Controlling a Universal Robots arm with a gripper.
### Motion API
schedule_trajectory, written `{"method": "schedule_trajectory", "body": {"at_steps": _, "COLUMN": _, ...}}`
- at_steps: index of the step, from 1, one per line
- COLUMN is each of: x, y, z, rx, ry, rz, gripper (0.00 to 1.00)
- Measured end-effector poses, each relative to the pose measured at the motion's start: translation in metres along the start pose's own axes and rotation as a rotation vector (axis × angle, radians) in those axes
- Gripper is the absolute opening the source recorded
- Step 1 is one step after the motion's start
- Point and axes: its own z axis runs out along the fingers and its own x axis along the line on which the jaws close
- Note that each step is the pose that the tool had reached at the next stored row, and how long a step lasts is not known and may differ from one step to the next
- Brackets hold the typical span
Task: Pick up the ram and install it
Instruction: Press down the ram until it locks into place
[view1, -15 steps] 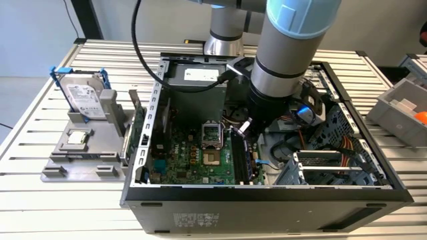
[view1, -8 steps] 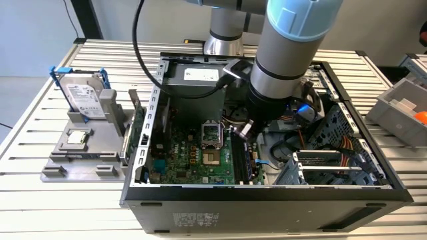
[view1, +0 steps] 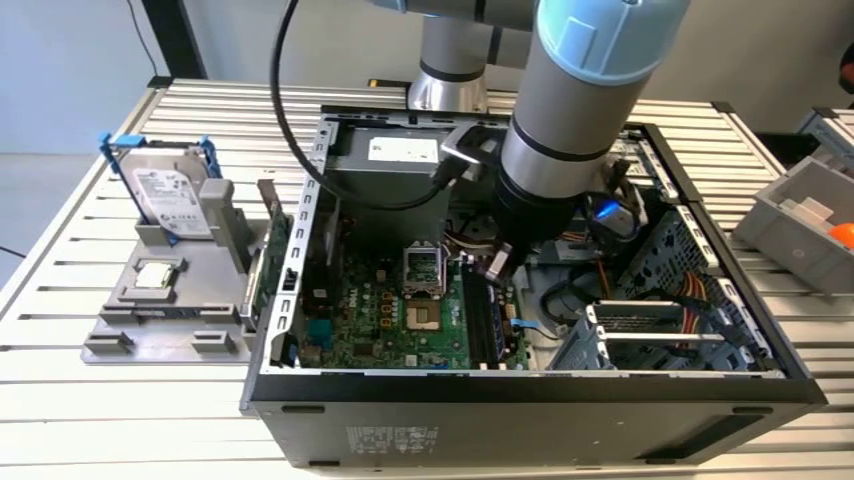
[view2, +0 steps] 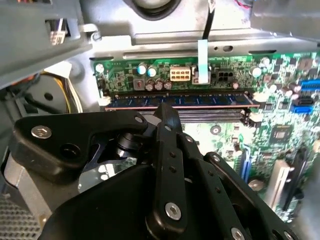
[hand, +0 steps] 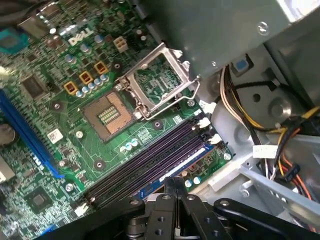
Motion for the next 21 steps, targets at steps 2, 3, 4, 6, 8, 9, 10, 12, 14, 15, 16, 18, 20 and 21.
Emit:
{"method": "schedule_trajectory", "body": {"at_steps": 2, "x": 0.0000, "y": 0.0000, "z": -0.0001, "rx": -0.0029, "ry": 0.0016, "rz": -0.036, "gripper": 0.00}}
{"method": "schedule_trajectory", "body": {"at_steps": 3, "x": 0.0000, "y": 0.0000, "z": 0.0000, "rx": -0.0045, "ry": 0.0023, "rz": -0.054, "gripper": 0.00}}
{"method": "schedule_trajectory", "body": {"at_steps": 4, "x": 0.0000, "y": 0.0000, "z": 0.0000, "rx": -0.0060, "ry": 0.0031, "rz": -0.073, "gripper": 0.00}}
{"method": "schedule_trajectory", "body": {"at_steps": 6, "x": 0.0000, "y": 0.0000, "z": -0.0001, "rx": -0.0090, "ry": 0.0045, "rz": -0.108, "gripper": 0.00}}
{"method": "schedule_trajectory", "body": {"at_steps": 8, "x": 0.0000, "y": 0.0000, "z": -0.0001, "rx": -0.0119, "ry": 0.0060, "rz": -0.144, "gripper": 0.00}}
{"method": "schedule_trajectory", "body": {"at_steps": 9, "x": 0.0001, "y": 0.0000, "z": 0.0000, "rx": -0.0134, "ry": 0.0068, "rz": -0.162, "gripper": 0.00}}
{"method": "schedule_trajectory", "body": {"at_steps": 10, "x": 0.0001, "y": 0.0000, "z": 0.0000, "rx": -0.0149, "ry": 0.0075, "rz": -0.181, "gripper": 0.00}}
{"method": "schedule_trajectory", "body": {"at_steps": 12, "x": 0.0000, "y": 0.0000, "z": 0.0000, "rx": -0.0179, "ry": 0.0089, "rz": -0.217, "gripper": 0.00}}
{"method": "schedule_trajectory", "body": {"at_steps": 14, "x": 0.0000, "y": 0.0000, "z": 0.0000, "rx": -0.0207, "ry": 0.0103, "rz": -0.253, "gripper": 0.00}}
{"method": "schedule_trajectory", "body": {"at_steps": 15, "x": 0.0000, "y": 0.0000, "z": 0.0001, "rx": -0.0220, "ry": 0.0108, "rz": -0.271, "gripper": 0.00}}
{"method": "schedule_trajectory", "body": {"at_steps": 16, "x": 0.0000, "y": 0.0000, "z": 0.0000, "rx": -0.0230, "ry": 0.0114, "rz": -0.289, "gripper": 0.00}}
{"method": "schedule_trajectory", "body": {"at_steps": 18, "x": 0.0000, "y": 0.0000, "z": 0.0001, "rx": -0.0239, "ry": 0.0117, "rz": -0.322, "gripper": 0.00}}
{"method": "schedule_trajectory", "body": {"at_steps": 20, "x": 0.0000, "y": 0.0000, "z": 0.0000, "rx": -0.0246, "ry": 0.0121, "rz": -0.349, "gripper": 0.00}}
{"method": "schedule_trajectory", "body": {"at_steps": 21, "x": 0.0000, "y": 0.0000, "z": 0.0000, "rx": -0.0253, "ry": 0.0124, "rz": -0.359, "gripper": 0.00}}
